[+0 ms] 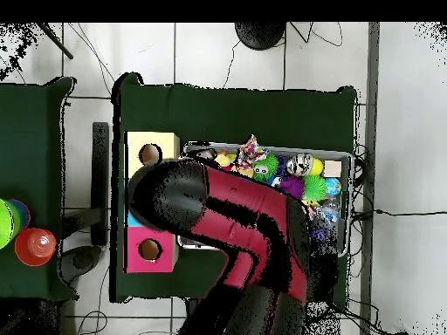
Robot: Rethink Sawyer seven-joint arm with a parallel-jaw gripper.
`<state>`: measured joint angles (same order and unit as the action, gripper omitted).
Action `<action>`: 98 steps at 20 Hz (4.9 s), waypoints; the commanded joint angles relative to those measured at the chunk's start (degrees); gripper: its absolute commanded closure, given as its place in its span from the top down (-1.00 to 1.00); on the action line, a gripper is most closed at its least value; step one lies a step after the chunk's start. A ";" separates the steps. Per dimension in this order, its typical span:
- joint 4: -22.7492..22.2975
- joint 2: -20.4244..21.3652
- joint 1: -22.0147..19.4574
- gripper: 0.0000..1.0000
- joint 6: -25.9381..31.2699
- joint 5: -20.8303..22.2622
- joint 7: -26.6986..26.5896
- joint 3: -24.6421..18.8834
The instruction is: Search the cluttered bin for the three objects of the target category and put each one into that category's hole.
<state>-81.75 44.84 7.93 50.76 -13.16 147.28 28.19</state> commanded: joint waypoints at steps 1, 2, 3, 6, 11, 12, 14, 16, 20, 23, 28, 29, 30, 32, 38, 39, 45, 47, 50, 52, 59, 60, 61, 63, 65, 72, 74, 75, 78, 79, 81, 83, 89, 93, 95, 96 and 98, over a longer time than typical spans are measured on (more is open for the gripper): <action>14.82 -6.01 -6.65 1.00 17.12 4.80 -4.18 -4.92; 16.00 -6.39 -7.48 1.00 17.60 5.52 -6.01 -5.47; 17.17 -6.76 -8.31 1.00 18.08 6.24 -7.84 -6.02; 17.32 -7.20 -10.67 1.00 17.26 7.77 -13.92 -9.16; 14.93 -6.35 -13.79 1.00 11.42 11.91 -23.12 -13.21; 14.38 -6.15 -14.03 1.00 10.37 13.09 -24.07 -13.56; 11.56 -5.50 -15.45 1.00 9.14 13.76 -24.98 -15.05; 9.09 -5.05 -16.24 1.00 7.14 15.22 -25.66 -15.82; 3.41 -4.90 -18.34 1.00 1.10 16.23 -25.78 -18.63; -0.20 -4.91 -18.72 1.00 -3.67 16.64 -23.30 -20.02; -1.59 -5.89 -19.65 1.00 -6.99 18.93 -22.60 -22.00; -1.60 -6.15 -19.88 1.00 -6.46 19.26 -22.32 -22.25; -1.61 -6.31 -19.84 1.00 -8.44 20.17 -21.27 -22.24; -2.09 -6.42 -20.70 1.00 -9.88 20.76 -21.73 -23.55; 0.25 -5.08 -24.01 1.00 -5.59 22.73 -26.74 -27.38; 1.26 -4.44 -24.62 1.00 -3.96 23.10 -28.12 -27.87; 5.86 1.97 -30.03 1.00 6.99 23.26 -36.18 -32.38; 5.65 4.16 -31.42 1.00 9.29 23.19 -37.34 -33.18; 6.47 7.45 -33.70 1.00 12.36 23.90 -40.17 -33.36; 6.17 9.93 -35.08 1.00 13.51 24.50 -41.84 -32.97; 0.40 15.20 -39.92 1.00 14.84 22.35 -45.07 -33.11; -0.58 14.76 -40.56 1.00 12.51 21.66 -45.09 -33.97; -1.39 14.04 -41.09 1.00 9.77 21.28 -45.06 -34.84; -3.00 13.09 -42.11 1.00 7.41 21.09 -45.25 -35.55; -3.69 12.50 -42.96 1.00 5.54 21.12 -45.78 -36.40; -8.65 12.44 -43.98 1.00 3.18 19.78 -42.09 -37.32; -9.55 12.51 -43.80 1.00 1.67 19.45 -40.75 -37.92; -10.01 12.64 -43.74 1.00 0.95 19.19 -40.34 -38.21; -10.77 12.34 -43.66 1.00 -1.25 19.02 -39.41 -39.11; -11.26 11.87 -43.94 1.00 -2.41 18.96 -39.43 -39.68; -11.52 11.08 -43.59 1.00 -2.61 19.97 -38.48 -39.56; -11.65 10.80 -42.89 1.00 -3.24 21.60 -37.47 -39.20; -12.73 9.36 -40.45 1.00 -5.18 23.49 -32.84 -37.85; -12.97 8.21 -38.36 1.00 -7.66 24.77 -30.20 -36.53; -13.14 7.92 -37.80 1.00 -8.58 24.96 -29.83 -36.40; -13.43 7.67 -38.03 1.00 -8.45 24.43 -30.31 -36.83; -13.47 7.50 -37.66 1.00 -8.73 24.46 -30.21 -36.62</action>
<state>-87.56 55.73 -30.93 44.94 8.43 118.52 -5.95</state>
